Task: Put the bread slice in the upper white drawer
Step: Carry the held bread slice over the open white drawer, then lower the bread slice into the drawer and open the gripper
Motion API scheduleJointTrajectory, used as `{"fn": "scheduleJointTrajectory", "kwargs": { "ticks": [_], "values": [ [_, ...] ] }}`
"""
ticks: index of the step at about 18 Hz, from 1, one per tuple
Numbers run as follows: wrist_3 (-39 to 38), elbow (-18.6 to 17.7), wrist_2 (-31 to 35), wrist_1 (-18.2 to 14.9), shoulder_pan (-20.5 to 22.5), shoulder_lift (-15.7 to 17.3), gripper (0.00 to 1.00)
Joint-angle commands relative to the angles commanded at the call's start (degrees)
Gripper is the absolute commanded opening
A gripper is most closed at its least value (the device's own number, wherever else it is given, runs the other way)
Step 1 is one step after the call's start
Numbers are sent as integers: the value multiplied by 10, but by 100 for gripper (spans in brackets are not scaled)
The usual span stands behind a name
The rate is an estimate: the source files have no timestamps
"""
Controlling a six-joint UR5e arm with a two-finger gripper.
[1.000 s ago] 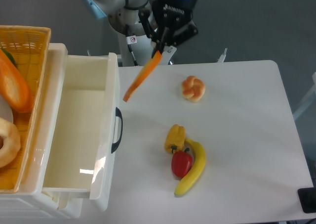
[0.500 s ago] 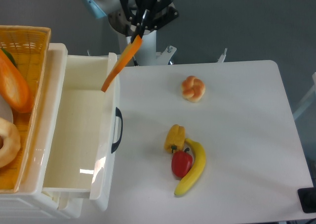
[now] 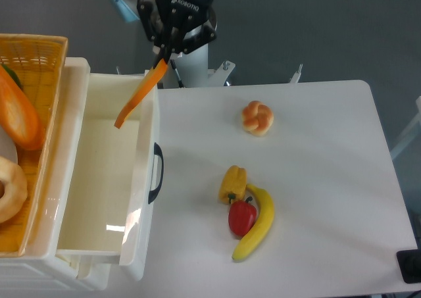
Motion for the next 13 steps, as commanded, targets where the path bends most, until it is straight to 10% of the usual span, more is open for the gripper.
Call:
{"fn": "scheduleJointTrajectory", "kwargs": {
  "ticks": [11, 13],
  "values": [
    [-10, -2, -1, 12, -34, -30, 0],
    [-8, -2, -1, 22, -43, -34, 14]
  ]
}}
